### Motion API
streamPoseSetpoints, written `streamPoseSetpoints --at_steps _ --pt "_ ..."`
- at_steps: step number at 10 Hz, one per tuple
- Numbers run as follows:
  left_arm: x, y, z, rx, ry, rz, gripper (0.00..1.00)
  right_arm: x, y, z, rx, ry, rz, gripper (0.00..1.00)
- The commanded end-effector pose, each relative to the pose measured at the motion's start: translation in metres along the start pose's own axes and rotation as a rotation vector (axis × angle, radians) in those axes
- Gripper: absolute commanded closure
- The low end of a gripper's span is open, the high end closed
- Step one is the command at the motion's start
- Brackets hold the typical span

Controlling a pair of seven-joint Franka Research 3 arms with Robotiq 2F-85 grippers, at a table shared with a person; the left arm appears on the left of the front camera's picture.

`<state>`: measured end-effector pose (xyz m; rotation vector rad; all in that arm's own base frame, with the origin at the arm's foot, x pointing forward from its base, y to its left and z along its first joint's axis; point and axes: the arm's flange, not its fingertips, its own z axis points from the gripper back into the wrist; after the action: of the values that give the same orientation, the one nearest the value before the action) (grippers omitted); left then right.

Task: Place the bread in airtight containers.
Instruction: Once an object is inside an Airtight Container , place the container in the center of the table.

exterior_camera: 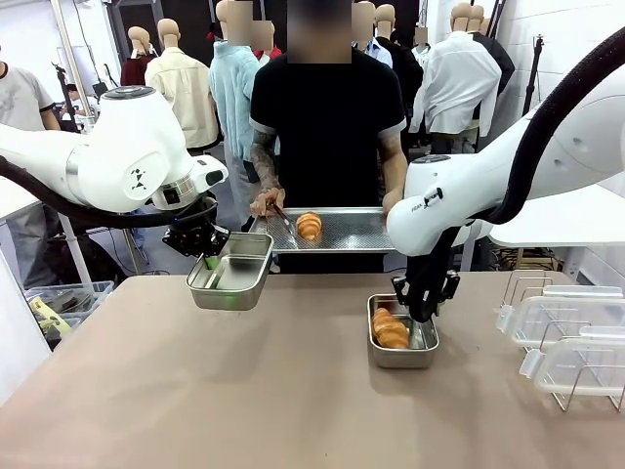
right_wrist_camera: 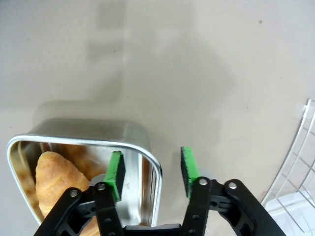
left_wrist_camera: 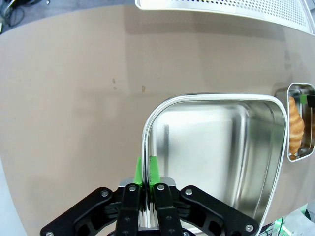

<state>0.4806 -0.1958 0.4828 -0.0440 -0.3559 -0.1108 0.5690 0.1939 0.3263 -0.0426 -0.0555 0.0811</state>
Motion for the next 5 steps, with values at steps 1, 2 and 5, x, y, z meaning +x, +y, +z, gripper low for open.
streamPoseSetpoints --at_steps 1,2,5 --pt "0.000 0.000 0.003 -0.001 -0.006 0.000 1.00 -0.010 0.004 0.015 -0.064 -0.015 -0.012 0.00" --pt "0.000 0.000 0.003 -0.001 -0.006 0.000 1.00 -0.016 0.004 0.024 -0.071 -0.026 -0.008 0.00" --pt "0.000 0.000 0.003 -0.001 -0.006 0.000 1.00 -0.041 0.008 0.061 -0.118 -0.071 0.022 0.00"
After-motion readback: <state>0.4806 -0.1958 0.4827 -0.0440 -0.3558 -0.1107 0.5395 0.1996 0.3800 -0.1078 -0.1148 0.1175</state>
